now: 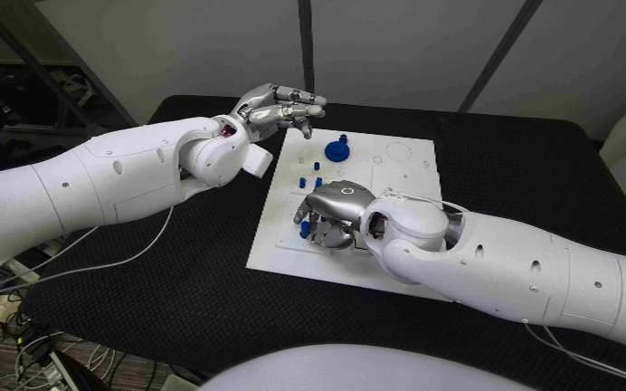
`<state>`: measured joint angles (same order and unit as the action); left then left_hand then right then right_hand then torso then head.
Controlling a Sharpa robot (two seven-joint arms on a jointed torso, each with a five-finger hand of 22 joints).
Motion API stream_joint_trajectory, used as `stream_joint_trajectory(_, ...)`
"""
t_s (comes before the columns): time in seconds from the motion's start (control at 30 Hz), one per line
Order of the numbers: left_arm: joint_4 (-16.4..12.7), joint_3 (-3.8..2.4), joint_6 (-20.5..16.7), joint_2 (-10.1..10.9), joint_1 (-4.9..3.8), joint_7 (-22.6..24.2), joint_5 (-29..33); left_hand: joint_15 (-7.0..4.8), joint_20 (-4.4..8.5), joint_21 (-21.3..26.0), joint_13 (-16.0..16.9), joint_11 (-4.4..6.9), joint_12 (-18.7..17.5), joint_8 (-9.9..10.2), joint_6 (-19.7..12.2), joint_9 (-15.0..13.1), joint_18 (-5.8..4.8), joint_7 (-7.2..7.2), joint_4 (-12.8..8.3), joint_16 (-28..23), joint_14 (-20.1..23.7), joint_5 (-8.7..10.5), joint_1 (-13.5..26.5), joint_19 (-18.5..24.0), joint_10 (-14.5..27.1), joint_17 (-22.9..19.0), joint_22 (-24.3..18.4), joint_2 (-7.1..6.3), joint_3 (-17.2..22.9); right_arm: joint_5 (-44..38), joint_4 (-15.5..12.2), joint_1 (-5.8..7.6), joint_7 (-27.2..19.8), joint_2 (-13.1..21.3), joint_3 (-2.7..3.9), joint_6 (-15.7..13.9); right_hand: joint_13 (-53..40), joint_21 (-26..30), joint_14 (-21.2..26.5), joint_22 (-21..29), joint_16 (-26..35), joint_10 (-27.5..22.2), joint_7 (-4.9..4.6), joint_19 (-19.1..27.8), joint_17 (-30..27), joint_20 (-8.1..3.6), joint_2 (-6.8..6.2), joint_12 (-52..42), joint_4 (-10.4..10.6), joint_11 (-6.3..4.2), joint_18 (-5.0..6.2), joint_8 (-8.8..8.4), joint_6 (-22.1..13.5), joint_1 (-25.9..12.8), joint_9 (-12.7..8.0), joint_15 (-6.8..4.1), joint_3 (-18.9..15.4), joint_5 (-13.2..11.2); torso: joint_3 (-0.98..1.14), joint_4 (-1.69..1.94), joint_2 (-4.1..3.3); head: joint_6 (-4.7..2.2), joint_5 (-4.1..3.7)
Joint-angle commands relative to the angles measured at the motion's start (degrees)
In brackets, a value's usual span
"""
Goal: Assemble the parts on the task board
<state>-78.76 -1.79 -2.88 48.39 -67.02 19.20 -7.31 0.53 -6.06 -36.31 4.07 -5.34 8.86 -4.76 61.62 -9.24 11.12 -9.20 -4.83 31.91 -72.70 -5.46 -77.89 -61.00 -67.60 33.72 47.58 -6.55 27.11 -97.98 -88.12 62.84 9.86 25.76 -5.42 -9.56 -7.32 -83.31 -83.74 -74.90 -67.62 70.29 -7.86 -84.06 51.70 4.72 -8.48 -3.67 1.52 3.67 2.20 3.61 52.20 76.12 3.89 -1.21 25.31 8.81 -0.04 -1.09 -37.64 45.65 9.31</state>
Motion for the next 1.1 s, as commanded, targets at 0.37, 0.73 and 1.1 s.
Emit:
stream_joint_trajectory(0.37,0.0,-0.04,0.9,0.1,-0.08,-0.1,0.2,-0.02,-0.3,0.5,-0.1,-0.01,-0.4,0.3,-0.5,0.1,-0.64,-0.06,-0.1,-0.3,-0.3,0.22,-0.2,-0.2,0.4,-0.1,-0.1,0.49,-0.4,0.7,-2.7,-0.23,-0.3,2.5,-0.02,-11.2,-0.1,-0.3,0.0,-9.9,-0.4,-1.0,0.37,-2.5,-0.1,0.16,-1.9,0.0,0.5,-0.02,-0.49,-0.09,-1.7,-0.4,-0.2,-0.1,-0.8,-0.3,0.05,-0.09,-0.05,-0.31,-0.04)
stream_joint_trajectory(0.73,-0.3,-0.03,0.8,1.0,-0.07,-0.2,0.3,-0.02,-0.3,0.5,-0.1,-0.01,-0.4,0.3,-0.5,0.1,-0.64,-0.06,-0.1,-0.3,-0.3,0.22,-0.2,-0.2,0.4,-0.1,-0.1,0.49,-0.4,12.4,-12.9,0.36,1.6,16.8,2.44,-11.4,-1.8,-0.8,-0.1,-10.4,-0.8,3.0,-0.05,-2.8,0.1,0.28,-2.19,-2.0,2.6,-0.12,-0.63,2.4,4.5,-1.7,1.1,-0.03,-2.4,-0.5,-0.04,-0.28,0.03,-0.68,-2.27)
stream_joint_trajectory(1.1,-0.7,0.0,0.6,1.5,-0.06,-0.1,0.3,-0.02,-0.31,0.5,-0.1,-0.02,-0.4,0.4,-0.5,0.1,-0.64,-0.07,-0.1,-0.3,-0.3,0.24,-0.2,-0.2,0.4,-0.1,-0.1,0.47,-0.4,25.1,-20.3,0.5,11.0,31.6,5.34,-14.7,-25.2,-4.4,-1.2,-13.3,-4.1,13.6,4.36,-4.8,4.5,-3.0,-1.62,-27.7,7.6,-4.62,-1.58,6.68,12.5,-5.9,7.1,-3.46,-7.9,-0.8,-0.16,-0.97,0.21,-1.1,-7.16)
